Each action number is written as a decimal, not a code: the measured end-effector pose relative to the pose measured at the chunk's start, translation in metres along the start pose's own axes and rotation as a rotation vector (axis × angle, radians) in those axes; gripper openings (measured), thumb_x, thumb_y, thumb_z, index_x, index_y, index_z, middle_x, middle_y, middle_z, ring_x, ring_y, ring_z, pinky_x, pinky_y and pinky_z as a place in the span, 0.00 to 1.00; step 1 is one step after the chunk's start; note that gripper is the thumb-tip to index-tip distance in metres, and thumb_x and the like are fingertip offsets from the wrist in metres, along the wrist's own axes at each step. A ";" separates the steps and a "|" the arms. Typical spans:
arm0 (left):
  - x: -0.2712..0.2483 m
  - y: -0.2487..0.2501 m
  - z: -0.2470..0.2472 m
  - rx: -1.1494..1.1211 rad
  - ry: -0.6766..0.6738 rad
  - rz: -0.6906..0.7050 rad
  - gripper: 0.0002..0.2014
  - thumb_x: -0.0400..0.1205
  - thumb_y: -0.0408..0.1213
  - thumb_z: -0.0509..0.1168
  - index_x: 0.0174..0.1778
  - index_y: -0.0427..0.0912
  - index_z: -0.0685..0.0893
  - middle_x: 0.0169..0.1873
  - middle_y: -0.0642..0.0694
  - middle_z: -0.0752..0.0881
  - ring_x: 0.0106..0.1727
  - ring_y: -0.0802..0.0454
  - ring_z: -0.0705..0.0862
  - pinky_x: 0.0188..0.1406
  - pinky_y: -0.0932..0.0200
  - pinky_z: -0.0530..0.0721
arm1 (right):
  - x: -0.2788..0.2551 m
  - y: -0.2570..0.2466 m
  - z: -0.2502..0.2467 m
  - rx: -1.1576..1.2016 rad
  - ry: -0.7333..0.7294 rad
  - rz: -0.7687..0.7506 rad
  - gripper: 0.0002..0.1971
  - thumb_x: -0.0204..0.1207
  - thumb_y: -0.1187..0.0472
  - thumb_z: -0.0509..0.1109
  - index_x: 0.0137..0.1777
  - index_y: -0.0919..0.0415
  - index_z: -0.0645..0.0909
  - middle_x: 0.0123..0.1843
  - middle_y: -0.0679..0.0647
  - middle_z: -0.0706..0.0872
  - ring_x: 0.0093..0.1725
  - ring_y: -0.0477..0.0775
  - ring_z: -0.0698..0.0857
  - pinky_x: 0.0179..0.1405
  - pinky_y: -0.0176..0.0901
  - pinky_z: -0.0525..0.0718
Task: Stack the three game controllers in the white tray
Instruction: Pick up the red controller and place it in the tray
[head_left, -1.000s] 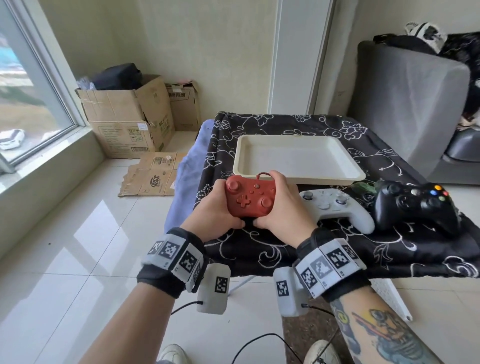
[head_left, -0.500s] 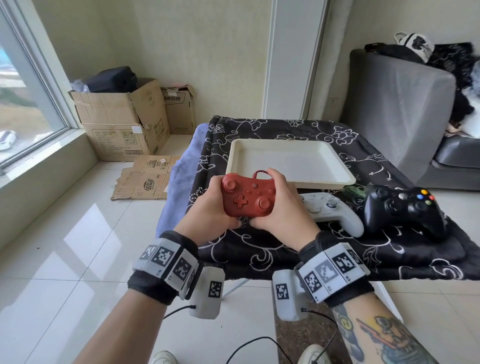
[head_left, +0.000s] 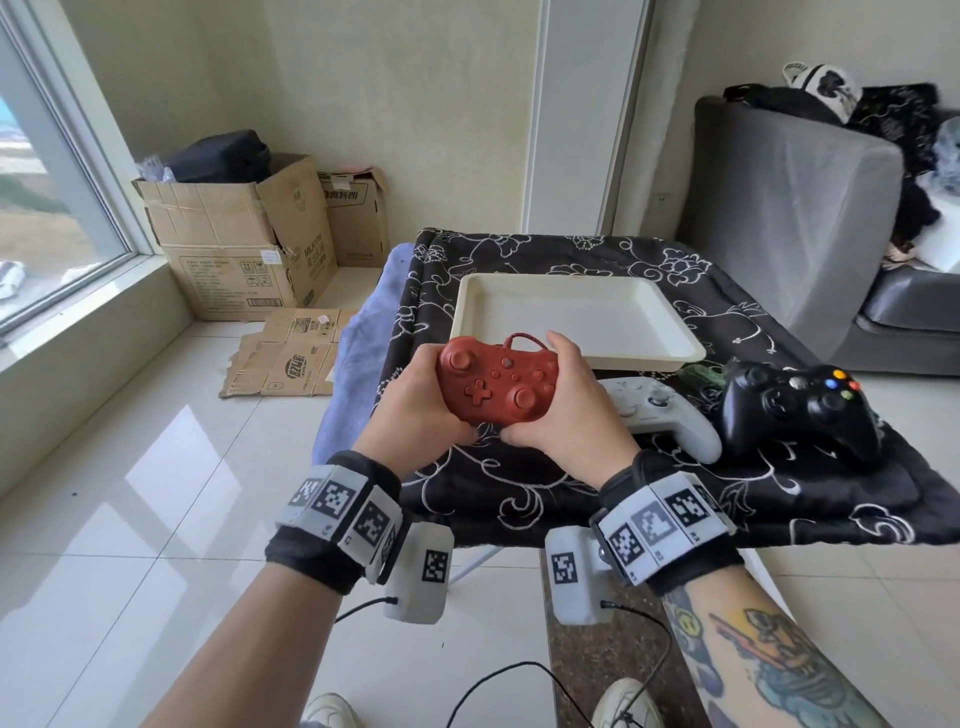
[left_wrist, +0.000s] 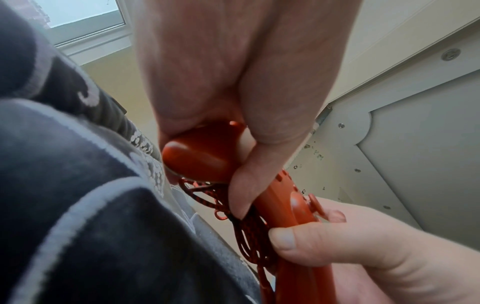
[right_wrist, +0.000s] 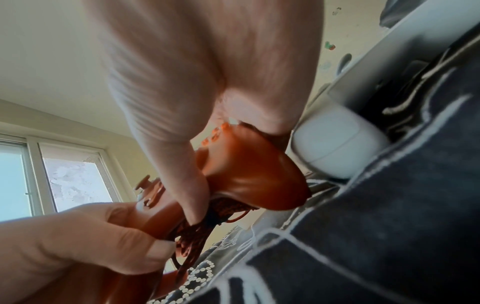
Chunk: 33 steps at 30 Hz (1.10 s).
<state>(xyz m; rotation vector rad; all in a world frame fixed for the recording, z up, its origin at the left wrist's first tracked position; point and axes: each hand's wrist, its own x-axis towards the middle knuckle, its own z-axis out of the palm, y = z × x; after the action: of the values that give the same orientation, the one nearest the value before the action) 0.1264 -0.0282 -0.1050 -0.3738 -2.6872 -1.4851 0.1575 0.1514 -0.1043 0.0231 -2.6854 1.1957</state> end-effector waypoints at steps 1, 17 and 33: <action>-0.001 -0.001 0.000 0.000 -0.001 -0.002 0.39 0.59 0.27 0.79 0.66 0.48 0.74 0.44 0.57 0.82 0.44 0.56 0.82 0.39 0.63 0.77 | -0.001 0.000 0.000 -0.015 -0.003 0.005 0.58 0.55 0.58 0.87 0.83 0.55 0.56 0.74 0.54 0.73 0.70 0.52 0.75 0.61 0.34 0.69; 0.027 0.027 -0.017 0.080 -0.027 0.075 0.34 0.58 0.33 0.80 0.60 0.46 0.77 0.44 0.54 0.84 0.45 0.53 0.84 0.43 0.60 0.82 | 0.020 -0.012 -0.023 0.043 0.053 -0.028 0.54 0.52 0.54 0.88 0.79 0.52 0.63 0.69 0.52 0.79 0.66 0.53 0.80 0.65 0.41 0.77; 0.158 0.041 -0.023 0.012 -0.097 0.033 0.28 0.62 0.30 0.82 0.54 0.45 0.76 0.37 0.57 0.80 0.38 0.61 0.80 0.36 0.65 0.75 | 0.156 -0.015 -0.061 -0.041 -0.024 -0.022 0.52 0.45 0.50 0.88 0.72 0.53 0.69 0.61 0.49 0.85 0.60 0.52 0.85 0.65 0.53 0.81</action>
<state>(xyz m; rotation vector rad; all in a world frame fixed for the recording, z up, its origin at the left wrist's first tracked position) -0.0190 0.0028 -0.0338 -0.4996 -2.7472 -1.4786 0.0172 0.1963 -0.0238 0.0604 -2.7226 1.1407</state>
